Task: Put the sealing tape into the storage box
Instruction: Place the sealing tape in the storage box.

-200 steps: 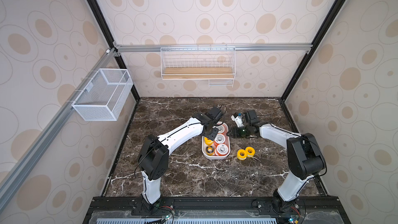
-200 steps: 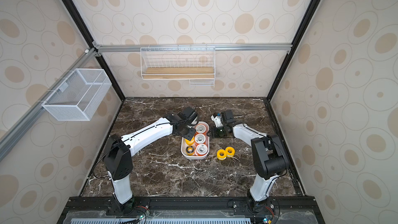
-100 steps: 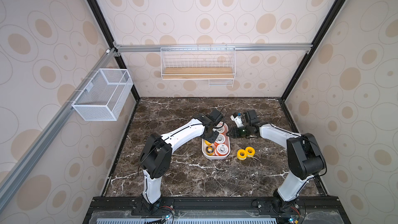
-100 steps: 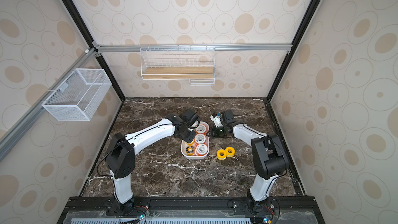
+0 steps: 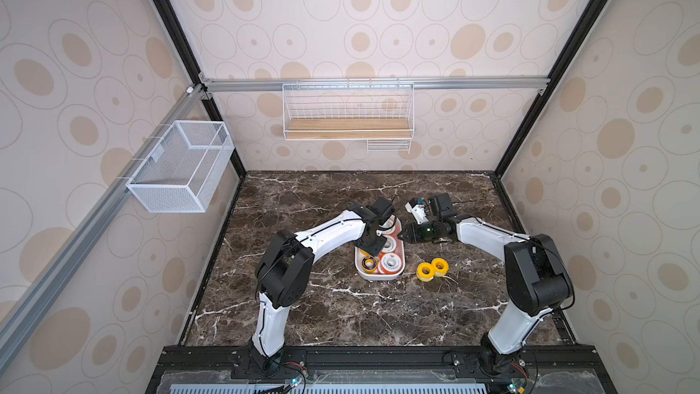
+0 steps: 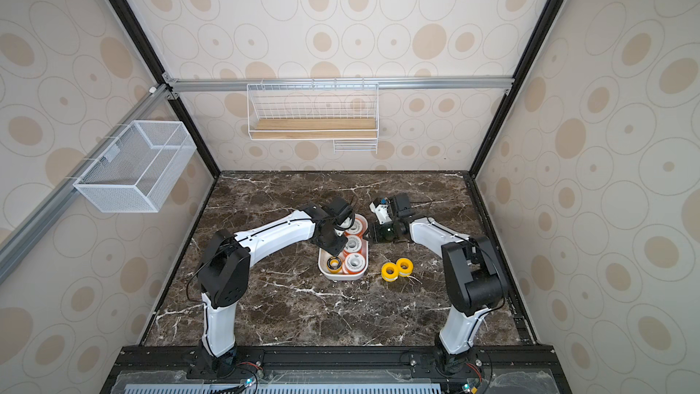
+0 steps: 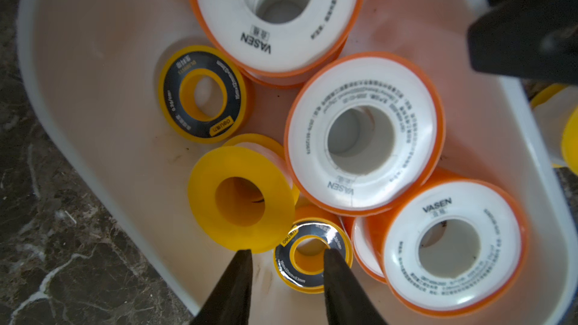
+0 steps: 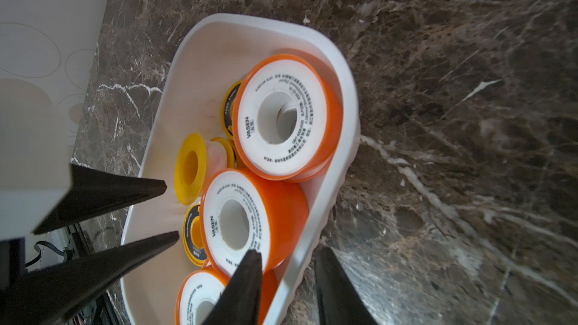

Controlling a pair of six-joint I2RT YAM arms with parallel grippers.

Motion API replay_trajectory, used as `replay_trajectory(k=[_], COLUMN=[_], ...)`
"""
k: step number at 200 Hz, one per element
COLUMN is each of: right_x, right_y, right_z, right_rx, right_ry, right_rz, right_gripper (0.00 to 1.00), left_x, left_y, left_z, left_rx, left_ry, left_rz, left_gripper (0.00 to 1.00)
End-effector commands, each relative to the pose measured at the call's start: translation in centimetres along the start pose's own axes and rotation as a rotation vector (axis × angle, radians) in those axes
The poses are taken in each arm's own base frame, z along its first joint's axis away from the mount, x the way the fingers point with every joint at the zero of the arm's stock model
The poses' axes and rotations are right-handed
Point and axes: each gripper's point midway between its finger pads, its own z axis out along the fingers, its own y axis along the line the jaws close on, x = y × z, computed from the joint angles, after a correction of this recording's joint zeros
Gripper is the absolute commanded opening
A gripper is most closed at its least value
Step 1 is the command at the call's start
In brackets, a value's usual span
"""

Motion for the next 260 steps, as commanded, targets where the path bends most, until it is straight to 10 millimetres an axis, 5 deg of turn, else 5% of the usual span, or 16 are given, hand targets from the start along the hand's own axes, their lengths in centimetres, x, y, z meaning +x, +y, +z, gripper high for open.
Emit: replay_trajectory(k=[1, 112, 147, 176, 260], right_x=[0.4, 0.7, 0.8, 0.8, 0.9], right_y=[-0.4, -1.2, -1.5, -1.7, -1.9], right_z=[-0.2, 0.0, -0.1, -0.2, -0.4], right_rx=[0.014, 0.043, 0.053, 0.060, 0.069], right_ry=[0.011, 0.023, 0.024, 0.022, 0.020], right_rz=[0.001, 0.006, 0.011, 0.014, 0.016], right_gripper=[0.35, 0.36, 0.36, 0.37, 0.37], left_x=[-1.0, -2.6, -2.7, -2.9, -2.7], left_y=[0.9, 2.6, 2.4, 2.6, 2.8], left_z=[-0.1, -0.5, 0.3, 0.3, 1.4], left_rx=[-0.022, 0.059, 0.067, 0.055, 0.040], left_ry=[-0.019, -0.018, 0.006, 0.010, 0.047], left_rz=[0.005, 0.070, 0.087, 0.089, 0.111], left_gripper=[0.47, 0.79, 0.77, 0.67, 0.76])
